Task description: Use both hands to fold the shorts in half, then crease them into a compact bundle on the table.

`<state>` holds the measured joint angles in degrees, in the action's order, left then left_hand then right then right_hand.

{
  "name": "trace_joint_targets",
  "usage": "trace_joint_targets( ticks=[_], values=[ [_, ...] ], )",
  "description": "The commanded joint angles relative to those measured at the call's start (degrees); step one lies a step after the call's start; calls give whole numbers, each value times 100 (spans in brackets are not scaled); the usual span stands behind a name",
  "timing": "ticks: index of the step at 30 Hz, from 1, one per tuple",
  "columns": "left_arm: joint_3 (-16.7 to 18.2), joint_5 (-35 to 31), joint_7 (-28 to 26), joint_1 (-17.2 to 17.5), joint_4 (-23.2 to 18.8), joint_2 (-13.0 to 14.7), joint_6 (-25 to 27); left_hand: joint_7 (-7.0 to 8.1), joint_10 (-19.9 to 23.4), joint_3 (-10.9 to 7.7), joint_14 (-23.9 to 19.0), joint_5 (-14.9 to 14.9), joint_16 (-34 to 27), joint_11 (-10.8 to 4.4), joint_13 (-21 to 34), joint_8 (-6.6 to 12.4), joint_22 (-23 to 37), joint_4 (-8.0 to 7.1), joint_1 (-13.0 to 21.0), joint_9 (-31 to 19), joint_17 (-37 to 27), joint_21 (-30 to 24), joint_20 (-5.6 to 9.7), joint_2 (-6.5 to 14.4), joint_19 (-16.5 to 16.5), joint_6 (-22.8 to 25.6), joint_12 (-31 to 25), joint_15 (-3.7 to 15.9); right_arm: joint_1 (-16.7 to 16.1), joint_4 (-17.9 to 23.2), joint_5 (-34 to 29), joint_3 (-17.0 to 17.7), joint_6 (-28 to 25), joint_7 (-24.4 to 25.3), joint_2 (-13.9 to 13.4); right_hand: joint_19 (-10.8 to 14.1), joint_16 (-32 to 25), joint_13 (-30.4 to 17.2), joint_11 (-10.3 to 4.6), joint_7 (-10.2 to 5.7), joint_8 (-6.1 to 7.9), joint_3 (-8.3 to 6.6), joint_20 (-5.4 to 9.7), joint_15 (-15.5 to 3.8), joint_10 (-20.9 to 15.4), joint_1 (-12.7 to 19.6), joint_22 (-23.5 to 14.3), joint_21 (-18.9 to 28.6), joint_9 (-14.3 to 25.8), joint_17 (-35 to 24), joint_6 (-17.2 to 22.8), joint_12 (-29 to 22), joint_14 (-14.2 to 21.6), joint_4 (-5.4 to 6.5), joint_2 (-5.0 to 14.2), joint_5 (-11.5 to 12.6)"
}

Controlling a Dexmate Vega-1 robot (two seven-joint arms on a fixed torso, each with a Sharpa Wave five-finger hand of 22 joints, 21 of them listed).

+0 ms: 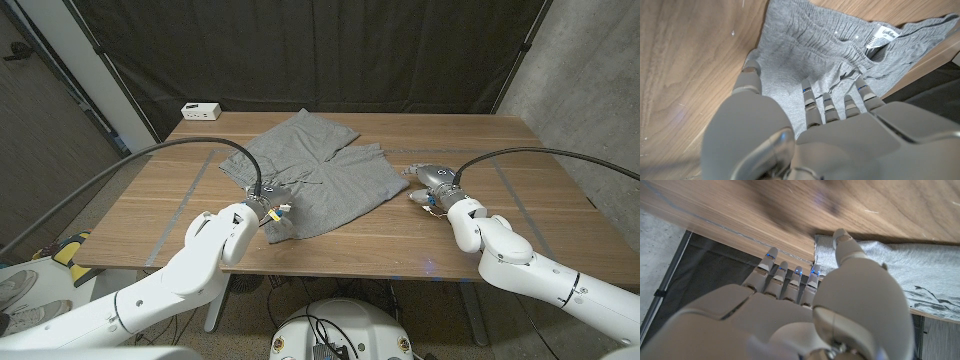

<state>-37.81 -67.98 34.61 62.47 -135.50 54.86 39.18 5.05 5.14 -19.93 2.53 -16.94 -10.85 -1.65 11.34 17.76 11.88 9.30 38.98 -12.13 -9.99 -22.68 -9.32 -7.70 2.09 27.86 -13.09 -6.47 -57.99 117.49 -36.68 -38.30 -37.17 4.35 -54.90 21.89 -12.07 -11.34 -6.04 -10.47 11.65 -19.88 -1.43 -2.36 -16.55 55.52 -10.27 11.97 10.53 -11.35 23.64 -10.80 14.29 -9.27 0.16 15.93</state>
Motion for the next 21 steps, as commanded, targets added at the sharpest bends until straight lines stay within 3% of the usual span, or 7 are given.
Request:
trace_joint_targets(
  ticks=[1, 7, 15, 18, 20, 21],
  values=[
    [-18, -990, 169, 197, 169, -295, -412, 38, 138, 31, -86, -65, -54, -86, 11, 122, 18, 7, 212, -46, -22, -73, 28, 2, -142, 213, -25, 76, -120, -305, 134, 79, 278, 430, 107, -4, -21, -10, -4, -54, -8, 48, 43, -552, -11, 94, -20, -4, 32, -35, 39, -21, 4, 8, 16, 55],
    [-5, -1855, 18, 434, 364, -540, -569, 85, 446, 32, -305, -110, -91, -293, 11, 259, 29, -1, 487, -63, -17, -155, 109, 93, -349, 459, -89, 215, -136, -411, 257, 100, 544, 562, 122, 23, -54, -10, -46, -169, 18, 75, 53, -576, -95, 150, -23, 9, 34, -48, 144, -60, 44, 38, 85, 70],
    [230, -2028, -69, 642, 587, -811, -752, 15, 579, -1, -411, -118, -101, -293, 12, 300, 39, -45, 579, -65, -15, -199, 84, 238, -443, 550, -108, 259, 44, -568, 113, -64, 744, 494, 221, 40, -79, -10, -75, -212, -28, 100, 53, -581, -105, 258, -24, 17, 33, -58, 86, -61, 66, 40, 162, 81],
    [333, -1814, -128, 692, 626, -877, -834, 9, 595, -8, -436, -110, -93, -276, 12, 310, 44, -60, 612, -64, -13, -210, 69, 289, -460, 575, -96, 248, 130, -595, 17, -130, 722, 383, 243, 25, -76, -10, -101, -215, -55, 114, 69, -597, -58, 290, -24, 11, 33, -59, 25, -43, 50, 37, 171, 83],
    [330, -1846, -199, 717, 662, -900, -883, 37, 679, -8, -505, -83, -91, -307, 11, 411, 52, -72, 660, -66, -11, -233, 58, 345, -495, 821, -100, 257, 109, -663, 123, -72, 880, 496, 265, 16, -79, -10, -149, -206, 2, 124, 76, -596, -66, 359, -24, 9, 41, -61, 173, -52, 41, 35, 218, 86],
    [349, -1797, -223, 733, 669, -923, -895, 95, 753, -1, -542, -51, -75, -382, 11, 560, 59, -73, 715, -88, -8, -245, 70, 383, -502, 1145, -95, 277, 116, -694, 134, -69, 927, 527, 280, 8, -84, -10, -184, -188, 65, 149, 70, -590, -96, 396, -24, 7, 50, -59, 359, -67, 42, 42, 243, 82]
  ],
)
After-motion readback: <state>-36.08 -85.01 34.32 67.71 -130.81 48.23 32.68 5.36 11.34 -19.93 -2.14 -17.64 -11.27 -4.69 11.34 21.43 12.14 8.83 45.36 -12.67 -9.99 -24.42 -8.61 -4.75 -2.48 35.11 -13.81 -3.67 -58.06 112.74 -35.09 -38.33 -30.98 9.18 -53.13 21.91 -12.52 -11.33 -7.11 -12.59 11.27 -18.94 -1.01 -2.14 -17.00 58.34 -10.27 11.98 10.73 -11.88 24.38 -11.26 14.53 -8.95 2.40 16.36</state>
